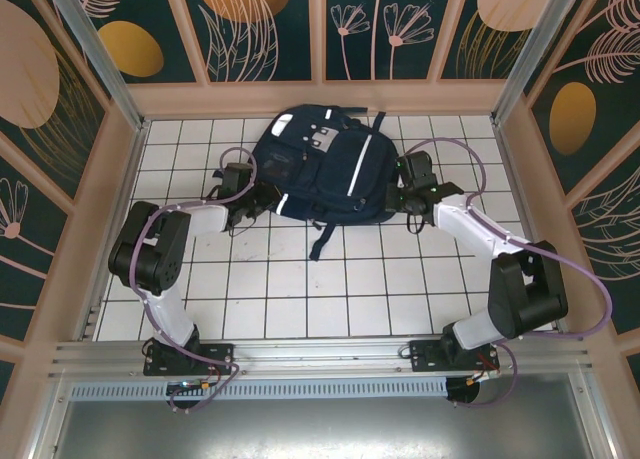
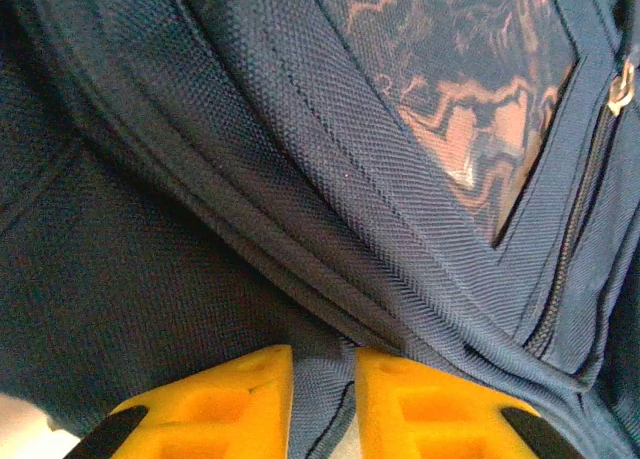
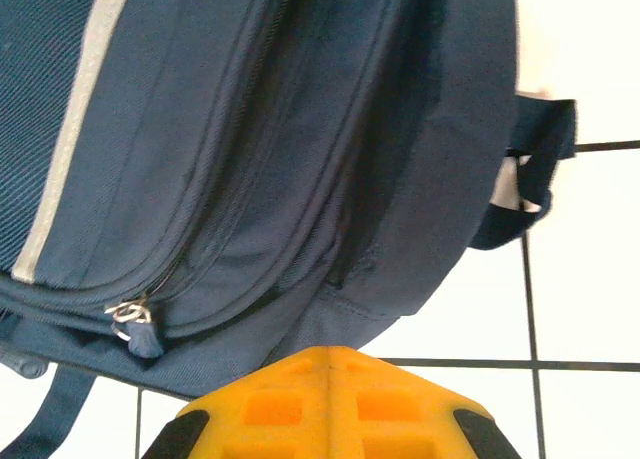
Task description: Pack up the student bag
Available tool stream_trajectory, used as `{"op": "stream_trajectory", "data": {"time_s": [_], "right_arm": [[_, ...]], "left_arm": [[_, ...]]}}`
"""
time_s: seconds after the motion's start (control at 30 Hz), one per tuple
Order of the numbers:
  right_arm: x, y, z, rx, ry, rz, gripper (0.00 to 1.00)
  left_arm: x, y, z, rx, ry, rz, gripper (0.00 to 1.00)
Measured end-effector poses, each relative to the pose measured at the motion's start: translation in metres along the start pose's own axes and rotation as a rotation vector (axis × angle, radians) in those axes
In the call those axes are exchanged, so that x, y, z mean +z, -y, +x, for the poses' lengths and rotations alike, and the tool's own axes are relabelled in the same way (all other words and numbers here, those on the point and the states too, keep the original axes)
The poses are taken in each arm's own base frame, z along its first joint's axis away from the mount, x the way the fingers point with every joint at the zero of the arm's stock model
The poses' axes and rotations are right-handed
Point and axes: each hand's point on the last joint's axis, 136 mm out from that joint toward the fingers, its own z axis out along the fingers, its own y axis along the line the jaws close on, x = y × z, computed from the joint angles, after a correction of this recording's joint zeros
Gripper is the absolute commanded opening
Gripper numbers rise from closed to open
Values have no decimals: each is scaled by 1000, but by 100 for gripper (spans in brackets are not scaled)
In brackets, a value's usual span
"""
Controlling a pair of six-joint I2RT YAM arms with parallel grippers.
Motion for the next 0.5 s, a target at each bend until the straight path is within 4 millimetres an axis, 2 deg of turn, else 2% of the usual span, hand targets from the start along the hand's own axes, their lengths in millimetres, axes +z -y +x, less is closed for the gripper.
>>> {"op": "stream_trajectory", "data": {"time_s": [0.07,0.17,0.33,0.5], "right_arm": [[0,-8,3,9,-8,-31,17],[3,-26,5,34,1,-83,32],[20,-60,13,33,-7,-167,36],[45,-62,22,51,-38,-161,37]], "left_arm": [[-1,2,-4,2,8,2,29],[-1,1,-4,-1,9,1,31],[-5,0,1,-6,-1,6,38],[-11,1,5,-13,-8,18,44]]}}
